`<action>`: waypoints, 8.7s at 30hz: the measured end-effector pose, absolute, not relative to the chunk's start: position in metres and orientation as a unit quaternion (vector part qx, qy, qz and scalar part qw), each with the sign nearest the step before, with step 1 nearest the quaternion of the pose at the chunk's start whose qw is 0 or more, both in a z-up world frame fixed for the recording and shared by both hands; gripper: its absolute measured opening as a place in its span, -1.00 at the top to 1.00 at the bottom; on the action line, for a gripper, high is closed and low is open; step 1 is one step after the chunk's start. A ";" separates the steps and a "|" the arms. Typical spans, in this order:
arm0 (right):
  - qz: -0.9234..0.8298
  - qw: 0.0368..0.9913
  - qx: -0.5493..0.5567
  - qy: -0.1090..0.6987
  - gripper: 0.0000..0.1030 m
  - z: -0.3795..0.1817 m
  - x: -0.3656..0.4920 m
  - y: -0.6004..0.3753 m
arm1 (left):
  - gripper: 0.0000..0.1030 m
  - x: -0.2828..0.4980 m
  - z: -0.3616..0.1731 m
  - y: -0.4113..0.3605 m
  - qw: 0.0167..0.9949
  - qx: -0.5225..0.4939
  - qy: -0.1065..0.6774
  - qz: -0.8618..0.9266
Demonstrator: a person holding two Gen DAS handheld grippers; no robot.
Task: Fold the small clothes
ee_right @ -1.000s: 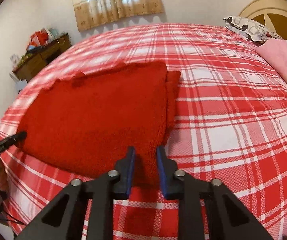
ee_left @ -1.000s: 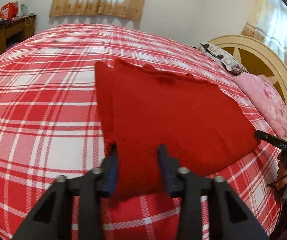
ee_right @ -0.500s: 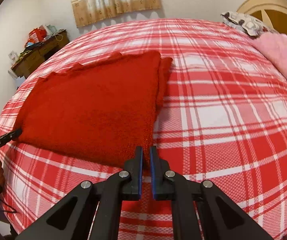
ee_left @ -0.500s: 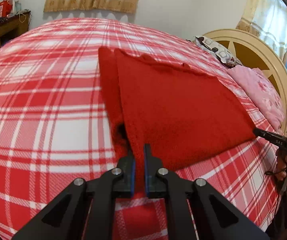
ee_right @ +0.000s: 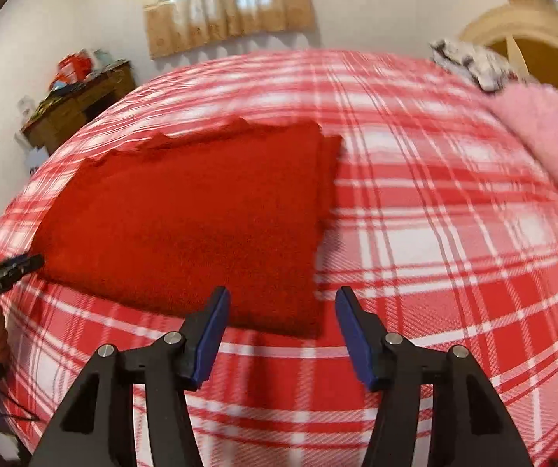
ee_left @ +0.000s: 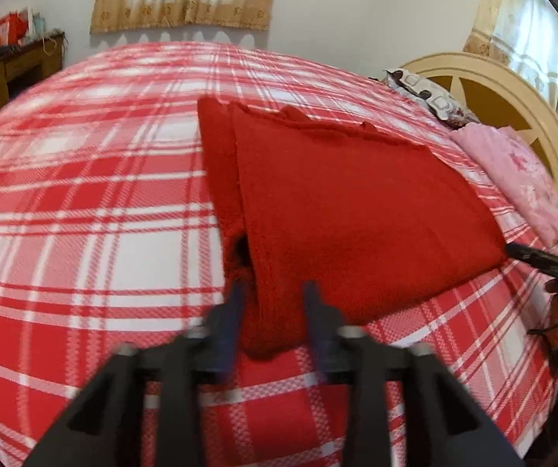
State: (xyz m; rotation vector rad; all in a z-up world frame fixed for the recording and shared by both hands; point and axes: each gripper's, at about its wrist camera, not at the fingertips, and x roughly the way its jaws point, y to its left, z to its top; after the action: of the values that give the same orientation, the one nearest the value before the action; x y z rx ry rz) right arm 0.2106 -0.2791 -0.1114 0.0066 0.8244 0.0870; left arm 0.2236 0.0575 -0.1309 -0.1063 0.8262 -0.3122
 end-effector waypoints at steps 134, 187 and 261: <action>0.114 0.943 -0.047 0.309 0.89 -0.096 0.208 -0.225 | 0.73 0.376 -0.062 -0.090 0.825 -0.186 0.405 -0.348; 0.077 0.904 0.087 0.412 0.28 -0.107 0.271 -0.285 | -0.76 0.283 -0.115 -0.106 0.879 0.021 0.365 -0.306; 0.180 0.833 0.286 0.437 -0.22 -0.163 0.377 -0.393 | -1.00 0.296 -0.134 -0.105 0.849 -0.062 0.418 -0.318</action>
State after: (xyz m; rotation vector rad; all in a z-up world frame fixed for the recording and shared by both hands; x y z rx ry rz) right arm 0.3773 -0.3932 -0.1635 0.6066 0.9261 0.3817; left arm 0.2957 -0.1049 -0.1342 -0.1312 0.8816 -0.6704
